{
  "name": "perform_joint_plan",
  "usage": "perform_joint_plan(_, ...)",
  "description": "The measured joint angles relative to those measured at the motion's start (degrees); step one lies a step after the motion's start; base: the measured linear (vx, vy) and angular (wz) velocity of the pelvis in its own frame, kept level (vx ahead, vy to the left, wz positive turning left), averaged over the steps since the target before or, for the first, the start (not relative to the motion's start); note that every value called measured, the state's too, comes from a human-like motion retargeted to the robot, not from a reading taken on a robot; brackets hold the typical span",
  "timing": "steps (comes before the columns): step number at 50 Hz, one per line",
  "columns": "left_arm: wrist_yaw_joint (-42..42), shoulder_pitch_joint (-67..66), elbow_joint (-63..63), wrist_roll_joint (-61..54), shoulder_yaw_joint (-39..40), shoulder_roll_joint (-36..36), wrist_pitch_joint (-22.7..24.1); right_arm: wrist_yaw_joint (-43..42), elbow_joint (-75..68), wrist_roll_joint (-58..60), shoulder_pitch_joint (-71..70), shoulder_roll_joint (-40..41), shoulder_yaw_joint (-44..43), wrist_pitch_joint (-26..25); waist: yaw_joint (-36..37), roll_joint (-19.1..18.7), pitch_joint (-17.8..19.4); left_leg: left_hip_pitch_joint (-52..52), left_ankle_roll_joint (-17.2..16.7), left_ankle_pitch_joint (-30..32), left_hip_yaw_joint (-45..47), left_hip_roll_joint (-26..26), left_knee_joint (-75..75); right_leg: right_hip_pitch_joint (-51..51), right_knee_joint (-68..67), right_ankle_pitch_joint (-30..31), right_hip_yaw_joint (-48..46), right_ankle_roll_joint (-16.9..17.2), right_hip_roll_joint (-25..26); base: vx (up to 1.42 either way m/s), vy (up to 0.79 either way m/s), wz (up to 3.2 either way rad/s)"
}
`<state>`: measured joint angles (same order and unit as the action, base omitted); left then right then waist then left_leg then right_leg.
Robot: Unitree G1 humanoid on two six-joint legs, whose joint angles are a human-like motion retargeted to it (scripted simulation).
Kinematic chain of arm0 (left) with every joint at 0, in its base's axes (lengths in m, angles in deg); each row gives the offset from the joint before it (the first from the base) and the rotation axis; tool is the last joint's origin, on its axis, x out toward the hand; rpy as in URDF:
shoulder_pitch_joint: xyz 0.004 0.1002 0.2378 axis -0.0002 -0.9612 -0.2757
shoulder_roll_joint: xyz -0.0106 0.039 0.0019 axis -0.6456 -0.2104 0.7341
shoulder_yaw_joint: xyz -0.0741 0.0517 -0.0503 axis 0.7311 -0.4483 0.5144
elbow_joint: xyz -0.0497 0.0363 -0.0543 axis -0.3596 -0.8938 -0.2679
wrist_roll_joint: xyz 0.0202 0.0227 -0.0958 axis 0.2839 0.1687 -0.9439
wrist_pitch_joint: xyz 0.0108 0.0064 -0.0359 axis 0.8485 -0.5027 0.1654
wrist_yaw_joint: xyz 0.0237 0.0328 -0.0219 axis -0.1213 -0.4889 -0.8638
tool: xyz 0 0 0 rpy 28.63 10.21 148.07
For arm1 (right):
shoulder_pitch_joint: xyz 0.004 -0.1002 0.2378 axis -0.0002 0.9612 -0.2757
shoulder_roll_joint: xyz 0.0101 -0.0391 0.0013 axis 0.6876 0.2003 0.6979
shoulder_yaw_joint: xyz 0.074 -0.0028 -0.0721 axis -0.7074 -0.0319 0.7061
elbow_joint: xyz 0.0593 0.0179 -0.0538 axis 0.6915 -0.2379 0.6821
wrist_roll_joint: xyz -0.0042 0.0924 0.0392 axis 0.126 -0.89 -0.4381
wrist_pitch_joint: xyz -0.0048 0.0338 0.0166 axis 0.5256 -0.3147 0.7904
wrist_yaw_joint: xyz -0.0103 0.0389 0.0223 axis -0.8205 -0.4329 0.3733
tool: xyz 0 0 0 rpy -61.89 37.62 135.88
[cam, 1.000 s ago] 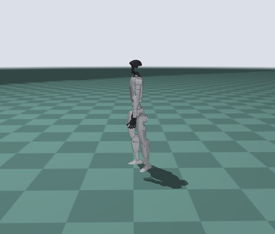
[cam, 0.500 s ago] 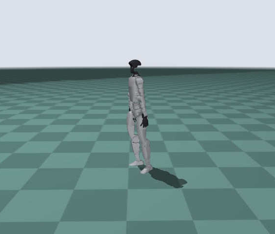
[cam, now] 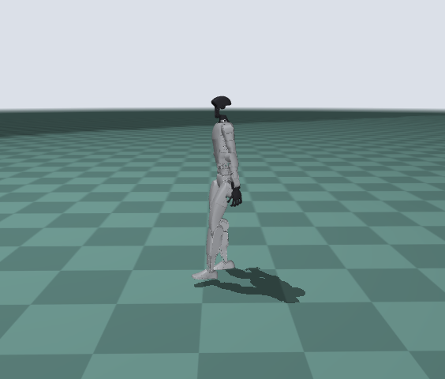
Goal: In place motions
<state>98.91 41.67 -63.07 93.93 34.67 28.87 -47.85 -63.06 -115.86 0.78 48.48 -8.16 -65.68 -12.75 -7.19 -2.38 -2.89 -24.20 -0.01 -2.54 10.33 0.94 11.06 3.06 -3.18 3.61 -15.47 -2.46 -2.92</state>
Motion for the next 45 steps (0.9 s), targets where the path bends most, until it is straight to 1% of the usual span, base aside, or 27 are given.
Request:
perform_joint_plan(2, 0.0, -0.2, -0.1, 0.0, 0.4, 0.3, 0.1, 0.0, 0.1, 0.3, -0.2, 0.1, 0.4, -0.1, 1.4, 0.5, 0.4, -3.6, -0.1, 0.2, -3.4, -1.3, -3.1, -0.6, 0.7, 0.7, 0.7, -0.7, -0.2, -0.01, 0.00, -0.34)
perform_joint_plan(4, 0.0, -0.5, -0.4, -0.4, 0.9, 0.6, 0.1, 0.0, 0.3, 0.4, -0.6, 0.4, 1.0, -0.1, 3.0, 1.4, 0.8, -7.2, -0.1, 0.5, -4.8, -1.8, -5.5, -0.7, 1.2, 1.2, 1.6, -1.3, -0.7, -0.04, -0.04, -0.41)
perform_joint_plan(6, 0.0, -0.6, -0.9, -1.1, 1.2, 0.8, 0.1, 0.4, 0.8, 0.4, -1.1, 0.7, 1.7, -0.1, 4.6, 2.4, 1.4, -10.2, 0.1, 0.5, -3.8, -1.6, -6.9, -0.8, 1.3, 1.5, 2.5, -1.9, -1.4, -0.08, -0.07, -0.39)
perform_joint_plan(10, -0.1, -0.5, -2.4, -1.9, 1.4, 1.1, -0.2, 1.6, 3.2, 0.8, -2.4, 1.3, 2.7, 0.2, 6.8, 3.8, 4.0, -13.8, 0.4, 0.4, -0.8, -0.2, -7.9, -1.6, 1.0, 1.6, 3.7, -2.4, -2.4, -0.09, -0.07, -0.25)
perform_joint_plan(15, 0.0, -1.7, -3.4, -1.0, 1.4, 1.0, -0.4, 2.1, 6.7, 1.3, -3.2, 2.0, 3.9, 0.9, 6.7, 3.7, 4.4, -14.3, 0.4, 0.2, -0.2, 0.2, -8.6, -2.1, 0.7, 1.1, 3.1, -2.5, -2.6, 0.01, -0.01, 0.04)
perform_joint_plan(20, -0.4, -2.4, -3.8, -0.4, 1.8, 0.5, -0.6, 3.0, 8.5, 0.9, -3.3, 2.6, 4.1, 1.3, 5.2, 2.3, 3.6, -9.4, -0.2, -0.4, 2.6, 0.3, -8.6, -2.7, 0.6, 0.3, 0.9, -1.9, -1.7, 0.09, -0.03, 0.37)
perform_joint_plan(25, -1.1, -2.2, -3.8, -1.5, 3.0, 0.3, -0.8, 3.0, 7.5, 1.2, -3.3, 2.6, 3.4, 1.2, 2.3, 0.4, 0.2, -3.5, -0.7, 0.4, 5.8, 1.7, -1.5, -1.3, 0.8, -0.6, -2.6, -1.0, -0.8, 0.12, -0.06, 0.63)
perform_joint_plan(30, -1.7, -1.1, -3.3, -2.8, 3.4, 0.1, -0.7, 2.4, 4.5, 1.2, -2.9, 2.3, 2.5, 0.7, -0.3, 0.4, -3.6, 4.0, 0.0, 1.7, 4.0, 1.2, 9.0, 1.3, 0.7, -0.9, -5.7, 0.1, -2.2, 0.14, -0.12, 0.59)
perform_joint_plan(32, -2.1, -1.5, -2.4, -3.0, 3.3, 0.5, -0.2, 1.9, 3.9, 1.3, -1.8, 2.3, 2.8, 0.5, -0.8, 1.2, -4.7, 10.1, -0.3, 3.7, 4.1, -0.1, 7.6, 1.3, 1.1, -0.8, -5.9, 0.5, -3.1, 0.16, -0.14, 0.21)
perform_joint_plan(33, -2.3, -1.5, -2.0, -3.1, 3.1, 0.4, -0.1, 1.8, 3.6, 1.3, -1.5, 2.3, 2.8, 0.3, -1.2, 1.2, -5.1, 12.8, -1.0, 4.4, 4.6, -0.1, 6.8, 1.5, 1.0, -0.9, -6.2, 0.6, -3.1, 0.19, -0.15, 0.19)
perform_joint_plan(34, -2.4, -1.4, -1.7, -3.1, 3.0, 0.3, 0.1, 1.8, 3.2, 1.5, -1.5, 2.3, 2.8, 0.1, -1.6, 0.8, -5.6, 15.2, -1.9, 2.3, 5.6, 0.1, 5.2, 1.9, 0.9, -1.1, -6.5, 0.7, -2.7, 0.19, -0.15, 0.20)
perform_joint_plan(35, -2.4, -1.3, -1.5, -3.2, 2.9, 0.1, 0.1, 1.8, 2.8, 1.7, -1.5, 2.2, 2.6, -0.1, -2.0, 0.3, -6.2, 17.4, -3.1, -1.1, 6.8, 0.4, 3.2, 2.4, 0.7, -1.3, -6.9, 0.8, -2.2, 0.23, -0.16, 0.03)
perform_joint_plan(37, -2.1, -0.8, -1.6, -3.1, 2.7, -0.1, 0.0, 1.9, 1.8, 2.5, -1.8, 1.9, 2.3, -0.5, -2.4, -1.3, -7.4, 19.4, -2.1, -6.0, 8.6, 0.4, -2.3, 2.9, 0.8, -1.6, -7.0, 1.0, -0.7, 0.32, -0.18, 0.10)
perform_joint_plan(38, -1.9, -0.7, -1.8, -3.0, 2.4, -0.1, -0.1, 1.8, 1.5, 2.8, -1.7, 1.8, 2.1, -0.6, -3.7, -1.8, -8.2, 19.7, -0.8, -6.8, 7.6, -0.8, -4.9, 2.9, 1.0, -1.7, -8.1, 1.2, -0.6, 0.30, -0.19, 0.75)
perform_joint_plan(40, -1.3, 0.3, -2.3, -2.7, 2.3, -0.2, -0.6, 1.2, 1.0, 3.0, -1.7, 2.0, 1.8, -0.7, -7.3, -3.4, -9.9, 18.7, -1.1, -5.3, 4.2, -0.9, -8.2, 3.8, 1.1, -1.9, -11.3, 1.6, -0.6, 0.13, -0.17, 1.09)
perform_joint_plan(42, -1.0, 1.8, -2.0, -2.4, 2.4, -0.3, -0.7, 0.2, 0.9, 1.8, -2.0, 2.6, 1.5, -0.5, -8.0, -3.1, -9.4, 18.4, -0.9, -3.4, 3.9, -1.6, -10.2, 4.1, 1.0, -1.7, -11.6, 1.8, -1.3, -0.01, -0.17, 0.32)
perform_joint_plan(45, -1.2, 3.5, -0.1, -2.5, 0.5, -0.6, -0.1, -0.1, 0.9, -1.1, -1.8, 3.1, 1.2, 0.7, -6.5, -1.9, -7.4, 19.8, -0.1, -3.1, 3.8, -2.7, -11.6, 3.3, 0.9, -1.3, -11.6, 2.2, -1.9, 0.09, -0.20, 0.02)
